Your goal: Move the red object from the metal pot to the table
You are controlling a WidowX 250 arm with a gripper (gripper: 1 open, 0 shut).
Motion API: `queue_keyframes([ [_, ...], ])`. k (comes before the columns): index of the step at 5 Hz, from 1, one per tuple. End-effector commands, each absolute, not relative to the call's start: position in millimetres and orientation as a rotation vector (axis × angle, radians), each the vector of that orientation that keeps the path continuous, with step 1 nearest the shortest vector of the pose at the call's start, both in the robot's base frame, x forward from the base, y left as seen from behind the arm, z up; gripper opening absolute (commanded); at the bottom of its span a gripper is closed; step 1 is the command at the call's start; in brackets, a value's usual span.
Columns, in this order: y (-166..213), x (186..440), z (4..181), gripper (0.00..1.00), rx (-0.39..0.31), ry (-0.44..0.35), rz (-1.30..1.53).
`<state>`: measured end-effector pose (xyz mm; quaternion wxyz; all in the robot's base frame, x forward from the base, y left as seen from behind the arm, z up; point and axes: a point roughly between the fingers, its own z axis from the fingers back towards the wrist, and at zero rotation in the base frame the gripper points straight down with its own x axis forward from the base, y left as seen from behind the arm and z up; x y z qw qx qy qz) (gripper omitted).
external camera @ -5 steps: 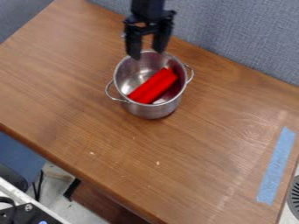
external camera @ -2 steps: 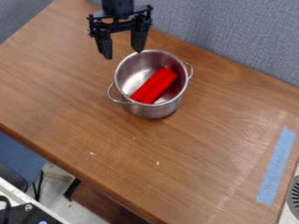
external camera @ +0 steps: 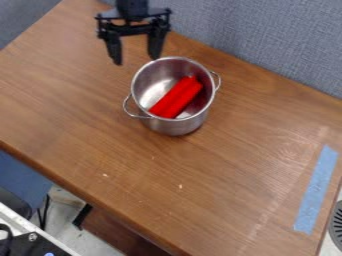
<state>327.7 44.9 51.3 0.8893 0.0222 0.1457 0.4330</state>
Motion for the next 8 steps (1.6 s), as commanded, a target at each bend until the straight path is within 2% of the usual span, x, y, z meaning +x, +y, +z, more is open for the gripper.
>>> queue_keyframes([
  [1, 7, 332, 95.7, 1.0, 0.02, 0.188, 0.847],
  [2, -28, 338, 109.4, 1.0, -0.015, 0.17, 0.841],
  [3, -12, 313, 114.6, 1.0, -0.04, 0.147, 0.667],
  [4, 0, 290, 117.5, 1.0, -0.017, 0.116, 0.537],
  [5, -3, 291, 113.1, 1.0, -0.014, 0.079, 0.512],
  [6, -8, 292, 108.0, 1.0, -0.012, 0.079, 0.453],
  [8, -21, 331, 98.3, 1.0, 0.006, 0.049, 0.526],
])
